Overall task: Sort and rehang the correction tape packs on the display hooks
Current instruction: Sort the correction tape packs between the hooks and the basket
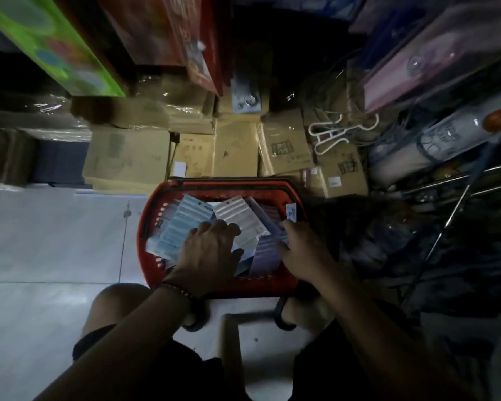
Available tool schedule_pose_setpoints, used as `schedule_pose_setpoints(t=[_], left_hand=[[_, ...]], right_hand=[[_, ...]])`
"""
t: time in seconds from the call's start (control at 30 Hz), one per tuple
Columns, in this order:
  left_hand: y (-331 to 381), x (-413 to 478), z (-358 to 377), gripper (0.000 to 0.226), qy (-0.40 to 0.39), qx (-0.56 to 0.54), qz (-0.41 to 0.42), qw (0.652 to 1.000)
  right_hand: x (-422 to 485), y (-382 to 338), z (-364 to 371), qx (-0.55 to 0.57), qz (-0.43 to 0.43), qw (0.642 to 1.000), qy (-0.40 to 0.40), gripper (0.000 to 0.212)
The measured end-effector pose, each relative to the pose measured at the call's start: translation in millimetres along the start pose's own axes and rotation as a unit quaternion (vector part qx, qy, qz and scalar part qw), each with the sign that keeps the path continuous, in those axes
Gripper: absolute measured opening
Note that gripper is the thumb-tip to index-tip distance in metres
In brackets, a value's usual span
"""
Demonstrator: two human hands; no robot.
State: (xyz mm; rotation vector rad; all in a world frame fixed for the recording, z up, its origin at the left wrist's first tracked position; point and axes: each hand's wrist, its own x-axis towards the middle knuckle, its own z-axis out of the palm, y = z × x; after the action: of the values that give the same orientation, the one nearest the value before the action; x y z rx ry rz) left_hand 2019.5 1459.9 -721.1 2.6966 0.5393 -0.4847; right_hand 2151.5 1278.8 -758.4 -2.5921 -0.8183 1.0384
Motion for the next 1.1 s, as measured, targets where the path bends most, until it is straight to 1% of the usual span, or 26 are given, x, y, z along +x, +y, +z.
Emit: schedule_pose_setpoints(t=[0.07,0.13,0.17,0.23,0.3,0.33,0.4,0.5,0.57,0.67,0.77,0.83,0.9,1.0,1.1], left_hand=[[-6.2,-3.7,17.9,0.044,0.021,-0.013,-0.003,1.0],[-9.1,-13.7,28.6,0.045,0.054,-0.006,-0.004,0.999],[-10.8,-24.2,33.8,0.046,0.071,-0.006,-0.005,0.997],[-13.2,-45.8,42.9,0.046,0.07,-0.005,-0.018,0.997],[-8.1,-76.0,44.9,0.045,0.057,-0.015,-0.023,0.998],[-4.1,-87.2,43.9,0.045,0.055,-0.021,-0.016,0.998],[2.9,-99.7,39.9,0.046,0.063,-0.02,-0.005,0.998],[7.9,-113.0,31.8,0.047,0.09,-0.006,0.004,0.996],[12.2,-126.7,30.8,0.049,0.098,0.004,0.01,0.995],[7.9,-134.3,30.6,0.052,0.079,0.043,0.02,0.996],[-2.0,-125.6,37.0,0.054,0.053,0.088,0.025,0.994],[-7.6,-107.9,42.4,0.053,0.044,0.096,0.027,0.994],[-13.6,-86.1,50.0,0.052,0.049,0.09,0.028,0.994],[-16.4,-60.0,60.9,0.053,0.024,0.053,0.022,0.998],[-15.4,-43.5,68.6,0.053,-0.003,0.033,0.02,0.999]], right_hand=[[0.4,7.8,26.6,0.0,-0.004,0.998,0.058,0.045],[-6.8,14.3,48.8,-0.001,-0.025,0.992,0.124,0.048],[-14.2,15.9,58.6,0.001,-0.042,0.989,0.144,0.049],[-31.5,17.6,71.2,0.007,-0.054,0.987,0.15,0.052],[-59.4,12.0,74.3,-0.002,-0.042,0.986,0.161,0.05],[-72.0,8.9,73.0,-0.004,-0.05,0.985,0.167,0.049],[-91.8,4.4,68.4,-0.013,-0.066,0.984,0.163,0.049],[-109.1,5.1,60.6,-0.019,-0.05,0.985,0.166,0.048],[-117.1,6.5,56.9,-0.013,-0.039,0.987,0.154,0.052],[-118.5,10.1,53.2,-0.012,-0.035,0.991,0.13,0.059],[-101.8,18.7,57.8,-0.014,-0.018,0.995,0.095,0.061],[-80.4,24.2,63.1,-0.02,-0.006,0.997,0.079,0.068],[-55.2,26.8,67.6,-0.019,-0.001,0.998,0.06,0.079],[-21.9,26.4,73.2,-0.019,0.004,1.0,0.016,0.093],[0.8,26.3,79.3,-0.008,-0.004,1.0,-0.001,0.095]])
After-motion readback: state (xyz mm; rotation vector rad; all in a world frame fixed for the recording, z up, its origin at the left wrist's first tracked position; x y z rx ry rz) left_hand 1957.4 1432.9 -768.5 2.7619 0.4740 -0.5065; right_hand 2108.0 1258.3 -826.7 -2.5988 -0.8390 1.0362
